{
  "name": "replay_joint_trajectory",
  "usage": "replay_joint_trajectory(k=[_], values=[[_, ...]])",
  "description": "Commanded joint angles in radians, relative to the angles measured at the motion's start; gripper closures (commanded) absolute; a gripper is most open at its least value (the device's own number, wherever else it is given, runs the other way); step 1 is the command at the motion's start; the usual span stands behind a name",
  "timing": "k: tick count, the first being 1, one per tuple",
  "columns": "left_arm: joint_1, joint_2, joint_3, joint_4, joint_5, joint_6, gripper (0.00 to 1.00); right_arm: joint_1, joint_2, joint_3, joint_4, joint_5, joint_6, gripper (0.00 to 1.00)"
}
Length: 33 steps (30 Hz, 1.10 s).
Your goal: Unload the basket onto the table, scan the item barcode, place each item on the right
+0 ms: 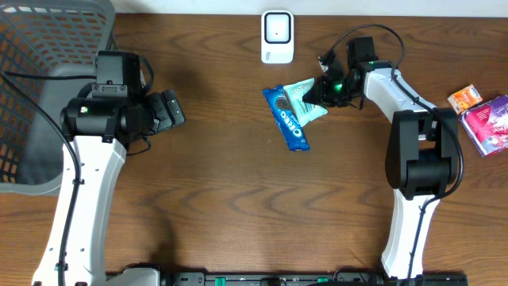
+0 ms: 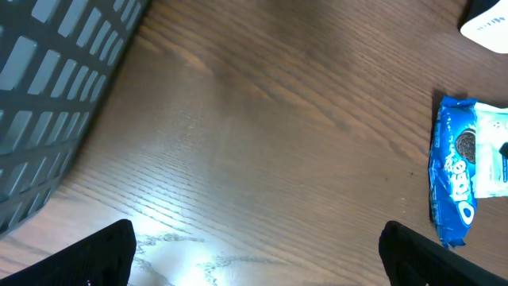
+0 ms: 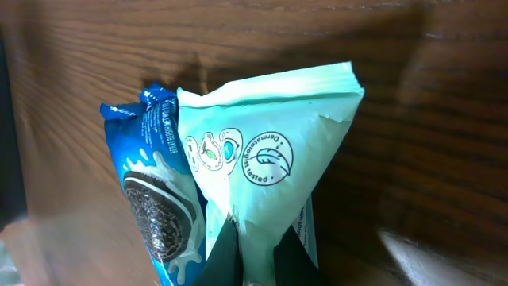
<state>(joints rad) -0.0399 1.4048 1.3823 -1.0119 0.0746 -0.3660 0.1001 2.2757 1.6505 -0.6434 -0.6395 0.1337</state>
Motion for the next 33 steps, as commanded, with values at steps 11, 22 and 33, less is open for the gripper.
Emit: replay_joint_trajectory(k=[11, 22, 33], values=[[0.002, 0.004, 0.005, -0.001, -0.012, -0.002, 0.02, 0.077, -0.159, -0.008, -0.156, 0.853, 0.079, 0.99], [0.002, 0.004, 0.005, -0.001, -0.012, -0.002, 0.02, 0.236, -0.147, -0.011, -0.169, 1.446, 0.143, 0.99], [0.002, 0.004, 0.005, -0.001, -0.012, -0.002, 0.02, 0.274, -0.072, -0.011, -0.146, 1.337, 0.213, 0.99]])
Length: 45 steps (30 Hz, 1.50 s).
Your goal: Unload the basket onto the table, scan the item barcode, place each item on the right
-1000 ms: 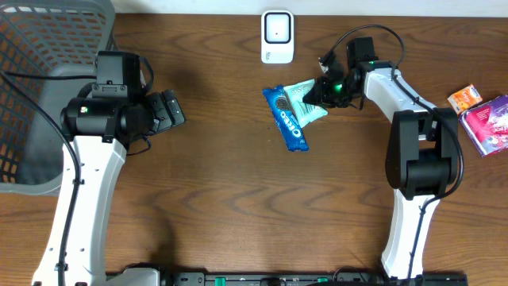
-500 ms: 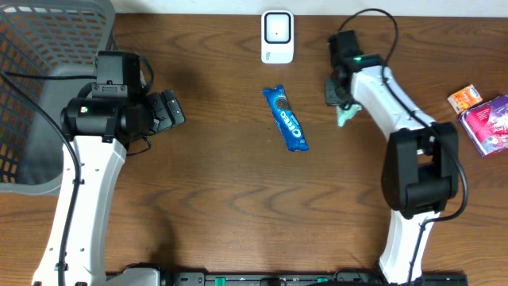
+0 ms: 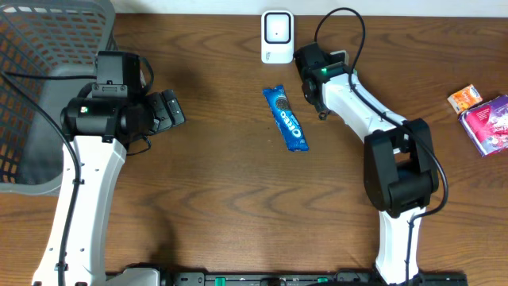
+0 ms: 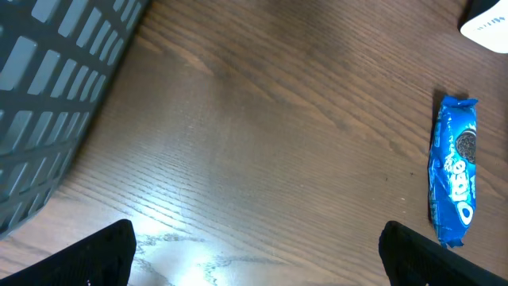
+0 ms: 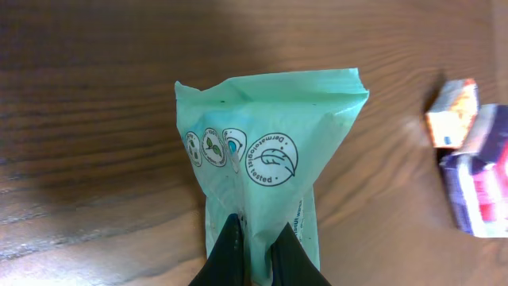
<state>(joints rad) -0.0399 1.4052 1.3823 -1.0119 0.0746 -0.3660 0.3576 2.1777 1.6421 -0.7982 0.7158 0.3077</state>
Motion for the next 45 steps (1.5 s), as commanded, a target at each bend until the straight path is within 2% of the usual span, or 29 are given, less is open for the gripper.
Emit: replay_joint_trajectory(k=[1, 6, 17, 26, 36, 45], values=[[0.002, 0.003, 0.005, -0.001, -0.012, -0.002, 0.02, 0.021, 0.031, -0.003, 0.013, -0.018, 0.055, 0.99], [0.002, 0.003, 0.005, -0.001, -0.012, -0.002, 0.02, 0.042, 0.06, -0.003, 0.026, -0.033, 0.063, 0.98], [0.002, 0.003, 0.005, -0.001, -0.012, -0.002, 0.02, 0.118, 0.066, -0.002, 0.042, -0.242, 0.062, 0.65], [0.002, 0.003, 0.005, -0.001, -0.012, -0.002, 0.02, 0.163, 0.066, 0.042, 0.029, -0.209, 0.009, 0.67], [0.002, 0.003, 0.005, -0.001, -0.012, -0.002, 0.02, 0.163, 0.066, 0.086, -0.125, 0.136, 0.009, 0.67], [0.002, 0.003, 0.005, -0.001, -0.012, -0.002, 0.02, 0.168, 0.066, 0.086, -0.106, -0.072, -0.017, 0.69]])
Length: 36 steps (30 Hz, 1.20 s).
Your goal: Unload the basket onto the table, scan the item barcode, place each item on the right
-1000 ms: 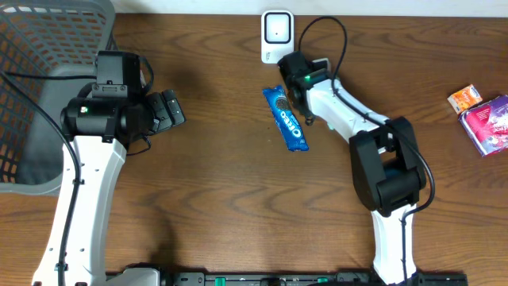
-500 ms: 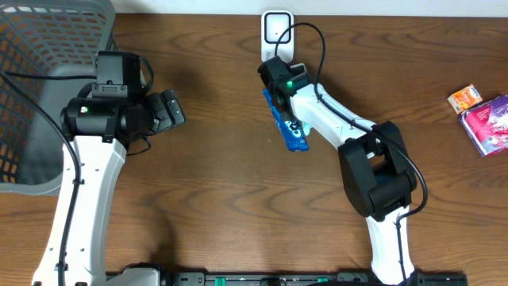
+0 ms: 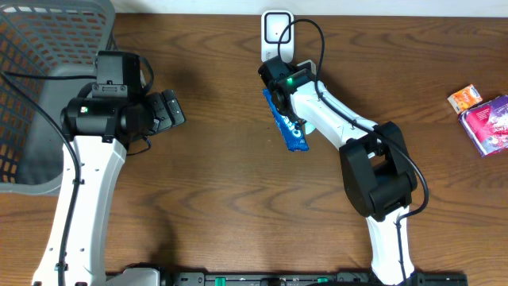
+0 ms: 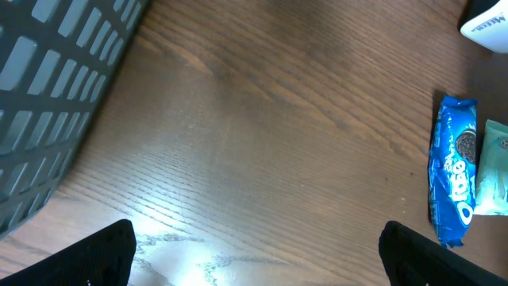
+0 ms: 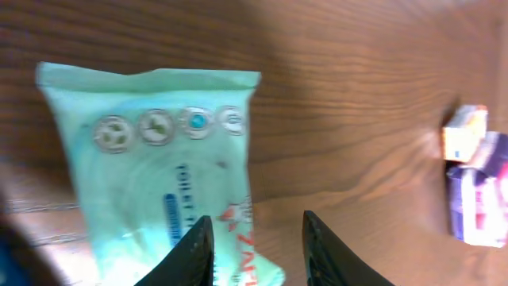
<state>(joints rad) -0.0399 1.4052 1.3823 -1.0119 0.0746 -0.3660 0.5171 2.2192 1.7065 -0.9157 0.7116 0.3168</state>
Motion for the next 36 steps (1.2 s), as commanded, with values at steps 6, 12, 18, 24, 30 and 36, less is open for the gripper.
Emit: replay_joint_trajectory(k=[6, 12, 18, 24, 30, 36], values=[[0.002, 0.003, 0.005, -0.001, -0.012, -0.002, 0.02, 0.008, 0.025, 0.02, 0.056, -0.202, -0.097, 0.69], [0.002, 0.003, 0.005, -0.001, -0.012, -0.002, 0.02, -0.014, 0.025, -0.008, 0.071, -0.201, -0.097, 0.73], [0.002, 0.003, 0.005, -0.001, -0.012, -0.002, 0.02, -0.068, 0.025, -0.069, 0.117, -0.216, -0.093, 0.78], [0.002, 0.003, 0.005, -0.001, -0.012, -0.002, 0.02, -0.131, 0.025, -0.19, 0.22, -0.322, -0.093, 0.78], [0.002, 0.003, 0.005, -0.001, -0.012, -0.002, 0.02, -0.188, 0.024, -0.235, 0.217, -0.32, -0.079, 0.79], [0.002, 0.003, 0.005, -0.001, -0.012, -0.002, 0.02, -0.197, -0.005, -0.171, 0.161, -0.321, -0.079, 0.62]])
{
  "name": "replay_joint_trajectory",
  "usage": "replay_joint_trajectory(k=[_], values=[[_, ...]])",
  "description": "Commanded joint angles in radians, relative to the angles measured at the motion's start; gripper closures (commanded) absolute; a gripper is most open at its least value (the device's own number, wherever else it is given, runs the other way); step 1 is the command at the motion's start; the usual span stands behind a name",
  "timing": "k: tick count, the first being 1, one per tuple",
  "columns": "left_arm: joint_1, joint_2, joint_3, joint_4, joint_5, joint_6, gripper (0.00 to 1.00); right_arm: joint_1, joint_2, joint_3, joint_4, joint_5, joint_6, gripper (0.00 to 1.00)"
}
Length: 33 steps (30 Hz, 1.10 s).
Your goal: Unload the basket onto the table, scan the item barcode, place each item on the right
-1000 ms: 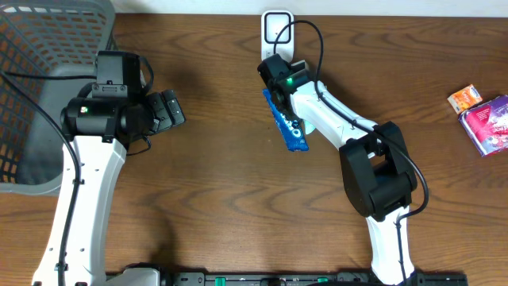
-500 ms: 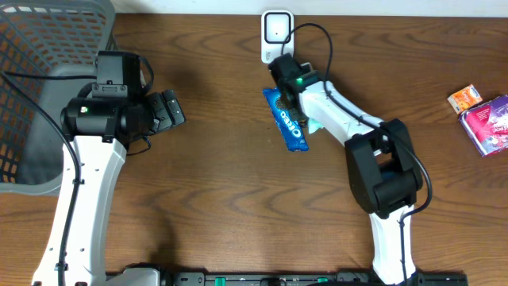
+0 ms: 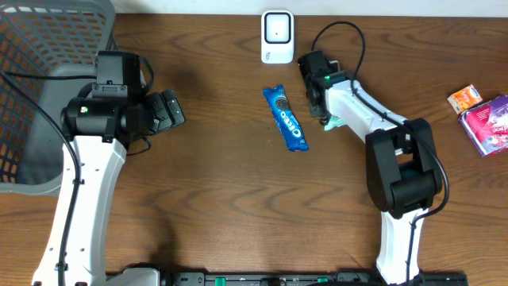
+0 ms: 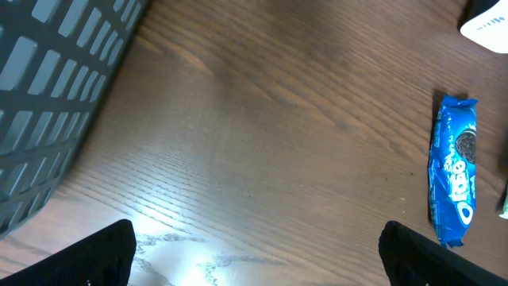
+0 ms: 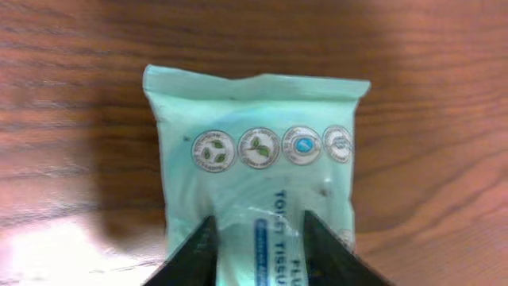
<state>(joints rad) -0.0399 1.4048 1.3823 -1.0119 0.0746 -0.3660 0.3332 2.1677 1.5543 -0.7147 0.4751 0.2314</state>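
Note:
A mint-green tissue packet [image 5: 258, 159] lies face up on the brown table, its printed side showing. My right gripper [image 5: 260, 250] is open just above it, both fingers [image 5: 198, 250] spread over its near half. From overhead only a corner of the packet [image 3: 332, 123] peeks out under the right gripper [image 3: 321, 102]. The white scanner [image 3: 277, 36] stands at the table's back edge. A blue Oreo pack [image 3: 286, 117] lies left of the packet and also shows as the Oreo pack [image 4: 452, 171]. My left gripper [image 4: 258, 262] hangs open over bare wood.
A grey mesh basket [image 3: 48, 48] fills the back left corner, and its wall [image 4: 48, 95] shows beside the left arm. An orange box [image 3: 464, 98] and a purple packet [image 3: 488, 123] lie at the right edge.
The right gripper was over the Oreo pack with the packet beside it; now gripper and packet are to the right of the Oreo pack. The jaws stay apart. The left arm is unchanged.
The right gripper was first shut on the packet's end beside the Oreo pack. Then it held the packet near the scanner. Later its fingers stood apart over the packet by the Oreo pack. Now the packet lies right of the Oreo pack.

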Motion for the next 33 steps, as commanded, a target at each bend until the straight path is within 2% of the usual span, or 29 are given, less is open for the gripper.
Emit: replay_joint_trajectory(k=[1, 7, 14, 23, 27, 31, 33], values=[[0.002, 0.004, 0.005, -0.001, -0.012, -0.002, 0.02, -0.01, 0.04, -0.001, -0.056, -0.085, 0.006, 0.59], [0.002, 0.004, 0.005, -0.001, -0.012, -0.002, 0.02, 0.031, 0.031, 0.064, -0.107, -0.085, -0.025, 0.4], [0.002, 0.004, 0.005, -0.001, -0.012, -0.002, 0.02, 0.043, 0.032, 0.019, -0.097, -0.085, -0.027, 0.41], [0.002, 0.004, 0.005, -0.001, -0.012, -0.002, 0.02, 0.035, 0.032, -0.09, 0.009, -0.085, -0.027, 0.44], [0.002, 0.004, 0.005, -0.001, -0.012, -0.002, 0.02, 0.035, 0.032, -0.13, 0.051, -0.085, -0.027, 0.53], [0.002, 0.004, 0.005, -0.001, -0.012, -0.002, 0.02, 0.035, 0.032, -0.15, 0.066, -0.085, -0.016, 0.83], [0.002, 0.004, 0.005, -0.001, -0.012, -0.002, 0.02, 0.035, 0.031, -0.148, 0.068, -0.085, 0.001, 0.88]])
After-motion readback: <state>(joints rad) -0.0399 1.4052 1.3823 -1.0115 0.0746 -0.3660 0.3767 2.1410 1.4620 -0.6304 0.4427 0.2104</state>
